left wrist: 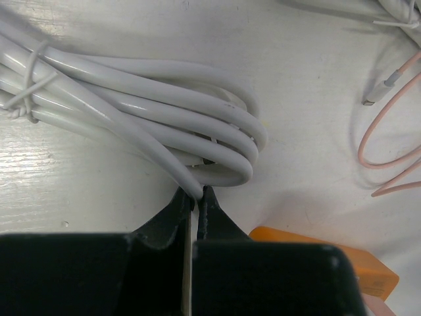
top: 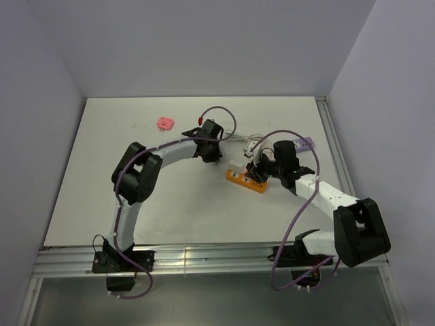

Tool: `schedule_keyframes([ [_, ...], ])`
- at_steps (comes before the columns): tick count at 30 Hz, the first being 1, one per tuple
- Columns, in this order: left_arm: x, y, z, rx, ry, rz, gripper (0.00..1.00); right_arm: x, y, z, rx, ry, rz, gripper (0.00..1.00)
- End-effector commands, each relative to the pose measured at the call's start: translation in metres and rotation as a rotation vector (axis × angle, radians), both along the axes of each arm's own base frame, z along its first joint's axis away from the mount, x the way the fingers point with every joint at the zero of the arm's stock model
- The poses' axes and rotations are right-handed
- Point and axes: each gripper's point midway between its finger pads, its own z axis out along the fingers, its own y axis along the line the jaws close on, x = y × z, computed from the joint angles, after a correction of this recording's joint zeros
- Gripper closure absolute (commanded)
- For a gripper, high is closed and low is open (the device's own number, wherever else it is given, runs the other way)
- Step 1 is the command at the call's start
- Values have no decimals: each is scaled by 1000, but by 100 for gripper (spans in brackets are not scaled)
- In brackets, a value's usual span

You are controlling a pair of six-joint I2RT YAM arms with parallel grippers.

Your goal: Insert the plug

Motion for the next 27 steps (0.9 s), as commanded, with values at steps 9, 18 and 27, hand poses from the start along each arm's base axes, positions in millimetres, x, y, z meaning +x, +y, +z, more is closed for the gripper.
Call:
schedule_keyframes([
  [9,-5,-10,8,-14,-25,-37,100,10,-4,19,32,-119,-31,100],
  [18,-6,-8,8,-2,-29,-37,100,13,-8,25,57,-124,-42,100],
  [27,-5,-7,5,3,-23,-36,100,12,-5,22,79,-96,-11,100],
])
